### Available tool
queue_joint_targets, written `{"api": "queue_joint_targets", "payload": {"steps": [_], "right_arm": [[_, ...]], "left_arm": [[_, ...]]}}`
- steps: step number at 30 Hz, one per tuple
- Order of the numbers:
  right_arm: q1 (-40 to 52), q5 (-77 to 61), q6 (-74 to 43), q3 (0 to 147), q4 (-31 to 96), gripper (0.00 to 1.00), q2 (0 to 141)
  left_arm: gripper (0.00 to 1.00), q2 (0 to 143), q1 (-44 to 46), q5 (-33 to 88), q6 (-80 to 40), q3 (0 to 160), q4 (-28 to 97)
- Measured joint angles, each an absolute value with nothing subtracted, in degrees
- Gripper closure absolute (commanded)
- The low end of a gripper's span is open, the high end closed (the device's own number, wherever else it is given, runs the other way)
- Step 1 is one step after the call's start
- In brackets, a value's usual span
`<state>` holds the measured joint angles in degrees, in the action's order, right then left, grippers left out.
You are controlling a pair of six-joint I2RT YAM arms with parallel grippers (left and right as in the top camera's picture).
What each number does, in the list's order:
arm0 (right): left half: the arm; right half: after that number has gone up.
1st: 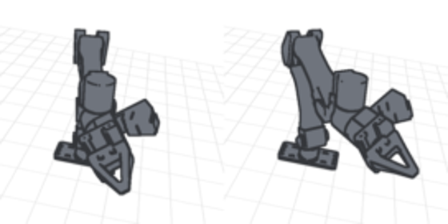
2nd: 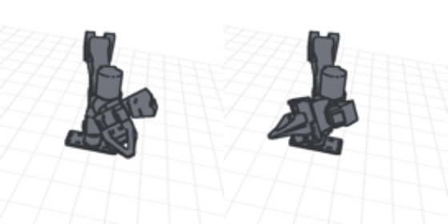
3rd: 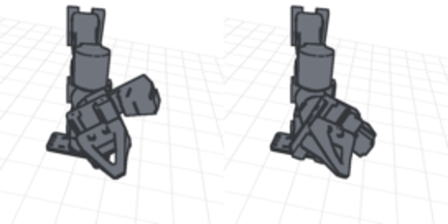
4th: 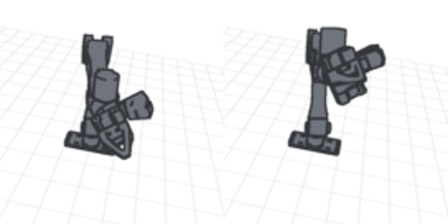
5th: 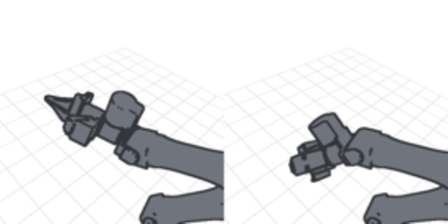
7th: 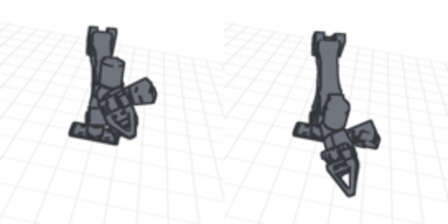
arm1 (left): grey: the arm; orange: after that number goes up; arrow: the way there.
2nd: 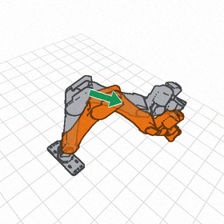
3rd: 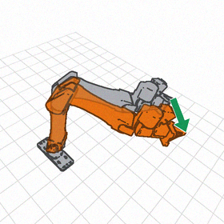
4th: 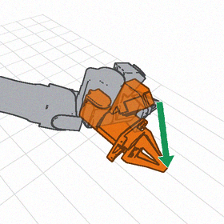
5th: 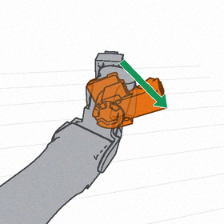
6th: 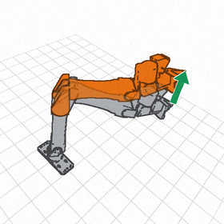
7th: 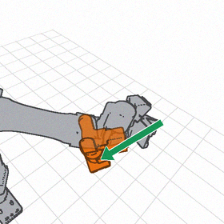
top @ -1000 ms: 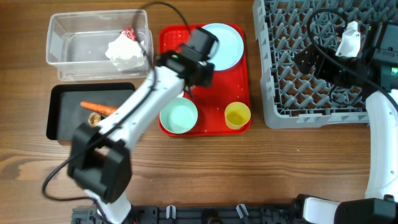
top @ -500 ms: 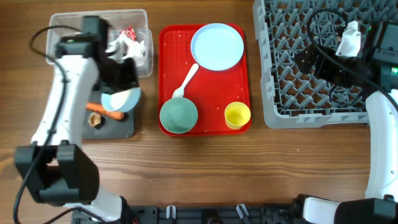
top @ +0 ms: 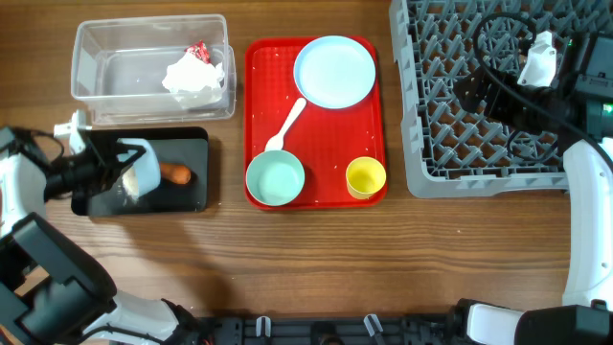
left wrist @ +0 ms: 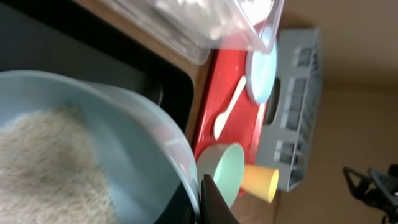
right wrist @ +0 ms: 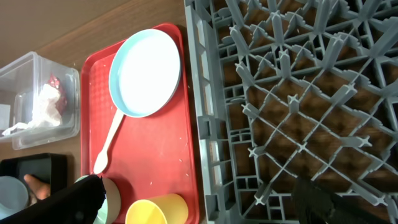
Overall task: Sort waste into correct bins and load items into the dishwasher rack
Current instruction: 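Lift the blue bowl over the black tray and pour out the rice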
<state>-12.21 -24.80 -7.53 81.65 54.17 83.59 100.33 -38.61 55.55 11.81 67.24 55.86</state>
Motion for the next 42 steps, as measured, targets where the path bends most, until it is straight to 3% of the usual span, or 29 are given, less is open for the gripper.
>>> {"api": "queue_joint_targets", "payload": {"steps": [4,17,42], "right_arm": [[-12.21,-24.80,-7.53,81.65,54.19,0.00,83.59],[-12.21,-24.80,-8.38,81.65,54.85,0.00,83.59],[-12.21,-24.80,-8.84,81.65,55.09,0.00,83.59]], "left_arm": [[0.96,100.44,-42.37,63.29,12.23,62.59,50.74],[0.96,100.44,-47.99,86.65,10.83,62.06,51.48],[0.96,100.44,-50.00,88.40,3.29,62.06,56.77]]}}
